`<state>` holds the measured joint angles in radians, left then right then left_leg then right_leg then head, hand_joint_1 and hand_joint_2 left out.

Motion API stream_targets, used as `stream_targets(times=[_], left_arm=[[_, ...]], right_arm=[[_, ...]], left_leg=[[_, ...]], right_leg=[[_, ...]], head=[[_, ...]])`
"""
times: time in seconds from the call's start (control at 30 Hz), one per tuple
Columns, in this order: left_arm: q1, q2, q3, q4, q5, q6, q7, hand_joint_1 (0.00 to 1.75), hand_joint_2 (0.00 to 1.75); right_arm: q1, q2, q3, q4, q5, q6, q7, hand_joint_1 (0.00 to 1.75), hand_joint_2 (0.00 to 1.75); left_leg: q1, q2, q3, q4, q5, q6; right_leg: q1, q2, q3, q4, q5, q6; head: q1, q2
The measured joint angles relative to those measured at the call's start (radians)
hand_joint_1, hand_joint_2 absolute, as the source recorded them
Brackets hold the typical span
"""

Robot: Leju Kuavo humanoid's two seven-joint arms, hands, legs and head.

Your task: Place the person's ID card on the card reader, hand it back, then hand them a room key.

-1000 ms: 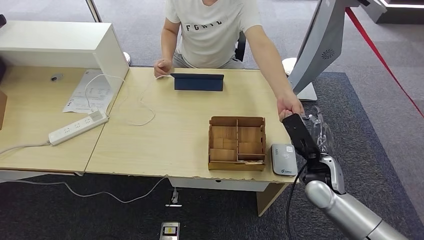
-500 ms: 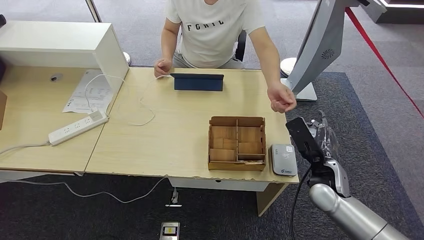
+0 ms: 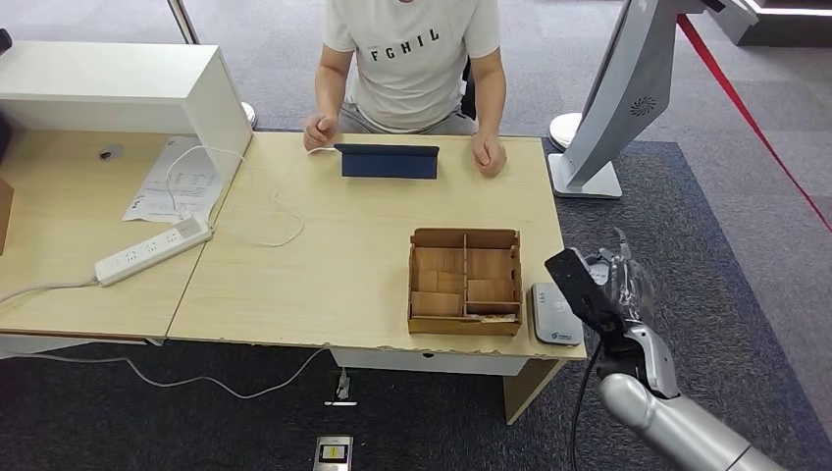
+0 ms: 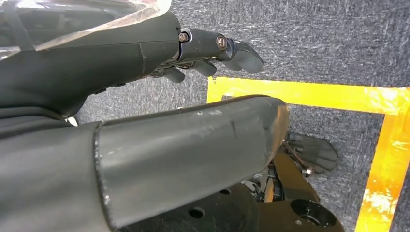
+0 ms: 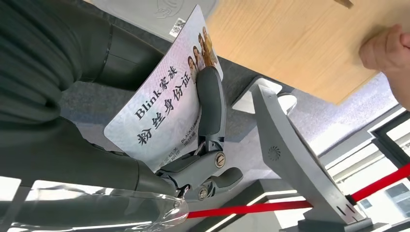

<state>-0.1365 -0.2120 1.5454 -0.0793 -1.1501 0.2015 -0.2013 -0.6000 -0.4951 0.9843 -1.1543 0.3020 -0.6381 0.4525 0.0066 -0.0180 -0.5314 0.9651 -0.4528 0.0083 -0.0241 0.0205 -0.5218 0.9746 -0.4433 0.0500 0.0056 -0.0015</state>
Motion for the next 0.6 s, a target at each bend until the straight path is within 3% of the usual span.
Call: stream_targets(times=[0.6], left_arm=[[0.0,0.0,0.0,0.0,0.046,0.03,0.002,0.0,0.0]], right_arm=[[0.035,0.07,0.039,0.17,-0.088,0.007,-0.089,1.75,1.75]], left_leg=[[0.0,0.0,0.0,0.0,0.0,0.0]], right_leg=[[0.0,0.0,0.0,0.0,0.0,0.0]], head=[[0.0,0.0]])
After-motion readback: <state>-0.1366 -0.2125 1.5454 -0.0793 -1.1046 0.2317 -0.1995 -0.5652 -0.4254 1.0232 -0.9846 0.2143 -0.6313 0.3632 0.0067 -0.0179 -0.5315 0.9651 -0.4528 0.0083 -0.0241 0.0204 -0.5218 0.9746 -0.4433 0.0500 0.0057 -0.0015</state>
